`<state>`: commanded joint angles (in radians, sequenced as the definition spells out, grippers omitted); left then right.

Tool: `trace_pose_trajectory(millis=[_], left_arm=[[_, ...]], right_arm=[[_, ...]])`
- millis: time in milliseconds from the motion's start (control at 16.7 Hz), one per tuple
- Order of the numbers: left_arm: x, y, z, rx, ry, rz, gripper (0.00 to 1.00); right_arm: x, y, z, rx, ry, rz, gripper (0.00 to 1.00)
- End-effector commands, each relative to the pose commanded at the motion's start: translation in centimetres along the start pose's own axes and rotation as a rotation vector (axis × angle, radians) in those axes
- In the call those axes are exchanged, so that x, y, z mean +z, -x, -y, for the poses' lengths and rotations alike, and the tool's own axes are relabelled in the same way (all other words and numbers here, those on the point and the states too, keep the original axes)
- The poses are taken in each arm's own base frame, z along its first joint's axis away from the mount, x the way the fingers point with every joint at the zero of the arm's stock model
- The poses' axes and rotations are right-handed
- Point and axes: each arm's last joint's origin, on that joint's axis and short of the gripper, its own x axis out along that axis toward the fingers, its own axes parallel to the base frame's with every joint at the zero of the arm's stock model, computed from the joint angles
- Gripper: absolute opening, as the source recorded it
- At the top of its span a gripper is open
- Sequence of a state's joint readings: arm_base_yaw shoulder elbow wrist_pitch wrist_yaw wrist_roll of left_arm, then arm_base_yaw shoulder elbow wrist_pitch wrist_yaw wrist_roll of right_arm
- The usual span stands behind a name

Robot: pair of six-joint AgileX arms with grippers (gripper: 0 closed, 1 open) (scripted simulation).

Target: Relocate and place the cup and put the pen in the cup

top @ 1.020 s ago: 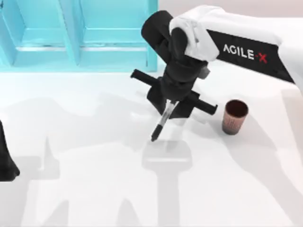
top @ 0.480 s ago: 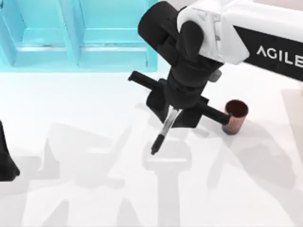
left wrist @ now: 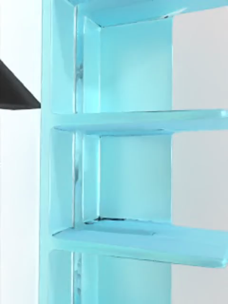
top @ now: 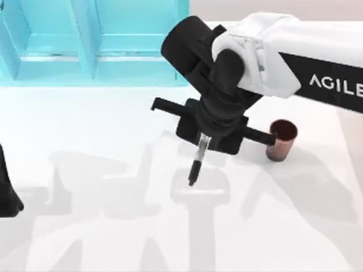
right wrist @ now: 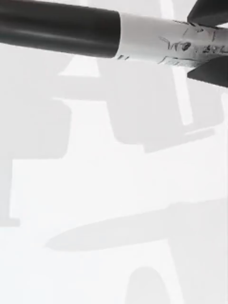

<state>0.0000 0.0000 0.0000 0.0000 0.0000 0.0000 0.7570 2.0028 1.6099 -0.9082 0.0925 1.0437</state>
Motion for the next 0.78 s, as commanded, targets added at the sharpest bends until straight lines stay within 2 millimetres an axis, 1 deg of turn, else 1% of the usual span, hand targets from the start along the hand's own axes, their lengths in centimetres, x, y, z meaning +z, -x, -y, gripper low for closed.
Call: trace_pose_trajectory(millis=[120, 240, 360, 480, 660, 780], left_arm=[[0.0, 0.0, 0.0, 0.000, 0.000, 0.000, 1.00], [0.0, 0.0, 0.0, 0.000, 0.000, 0.000, 1.00], [0.0, 0.0, 0.0, 0.000, 0.000, 0.000, 1.00], [0.0, 0.0, 0.0, 0.000, 0.000, 0.000, 1.00], [0.0, 0.0, 0.0, 0.000, 0.000, 0.000, 1.00], [0.0, 0.0, 0.0, 0.000, 0.000, 0.000, 1.00]], right_arm=[[-0.7, -0.6, 0.3, 0.009, 0.107, 0.134, 0.00], [-1.5, -1.8, 0.8, 0.002, 0.217, 0.289, 0.00], [-2.4, -3.1, 1.7, -0.017, 0.312, 0.462, 0.00], [-3.2, -4.0, 2.7, -0.034, 0.374, 0.647, 0.00], [-4.6, -4.4, 4.4, -0.066, 0.410, 0.900, 0.00], [-5.5, -3.9, 5.7, -0.095, 0.399, 1.043, 0.00]])
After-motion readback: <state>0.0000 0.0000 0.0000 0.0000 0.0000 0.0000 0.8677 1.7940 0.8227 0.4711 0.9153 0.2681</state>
